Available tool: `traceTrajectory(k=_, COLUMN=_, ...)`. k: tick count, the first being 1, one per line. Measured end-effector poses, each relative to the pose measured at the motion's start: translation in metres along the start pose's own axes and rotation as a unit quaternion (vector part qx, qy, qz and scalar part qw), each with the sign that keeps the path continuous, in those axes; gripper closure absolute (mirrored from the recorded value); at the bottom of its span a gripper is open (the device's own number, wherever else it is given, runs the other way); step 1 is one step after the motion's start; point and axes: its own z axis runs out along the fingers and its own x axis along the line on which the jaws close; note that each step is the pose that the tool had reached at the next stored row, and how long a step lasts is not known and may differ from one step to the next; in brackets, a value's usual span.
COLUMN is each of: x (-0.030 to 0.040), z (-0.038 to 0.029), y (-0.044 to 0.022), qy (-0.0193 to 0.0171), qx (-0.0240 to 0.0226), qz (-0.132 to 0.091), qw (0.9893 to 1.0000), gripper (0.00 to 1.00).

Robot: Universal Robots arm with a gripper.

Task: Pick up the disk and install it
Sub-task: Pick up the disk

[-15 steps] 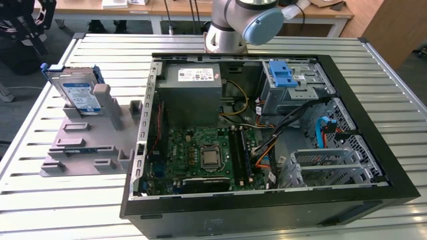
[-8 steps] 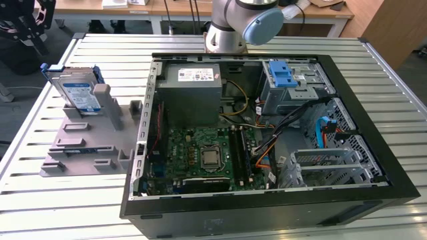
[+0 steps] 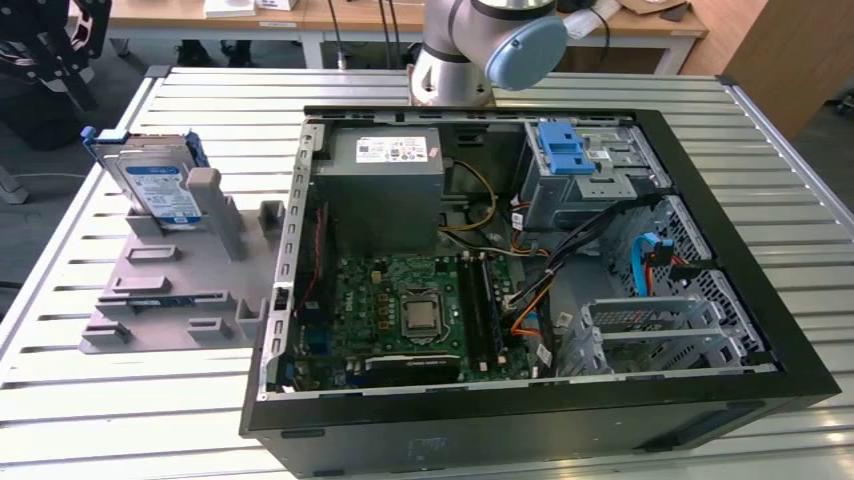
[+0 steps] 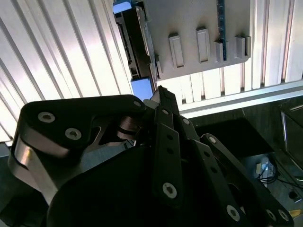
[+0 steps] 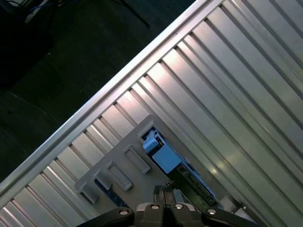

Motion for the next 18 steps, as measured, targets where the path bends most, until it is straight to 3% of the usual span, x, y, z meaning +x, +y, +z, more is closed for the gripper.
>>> traceTrajectory(k=6, x=0.0000, z=0.0000, y=0.0000, qy=-0.0012, qx=-0.0006, qz=-0.038, qw=0.9993, gripper=0.89)
traceTrajectory(k=11, x=0.0000, z=0.0002, y=0.0001, qy=-0.0025, qx=-0.0012, qz=-0.081, qw=0.9967, gripper=0.89)
traceTrajectory(k=18, x=-0.0003, z=0.0004, y=-0.0002, qy=-0.0037, qx=-0.0017, qz=-0.115, qw=0.9933, gripper=0.89)
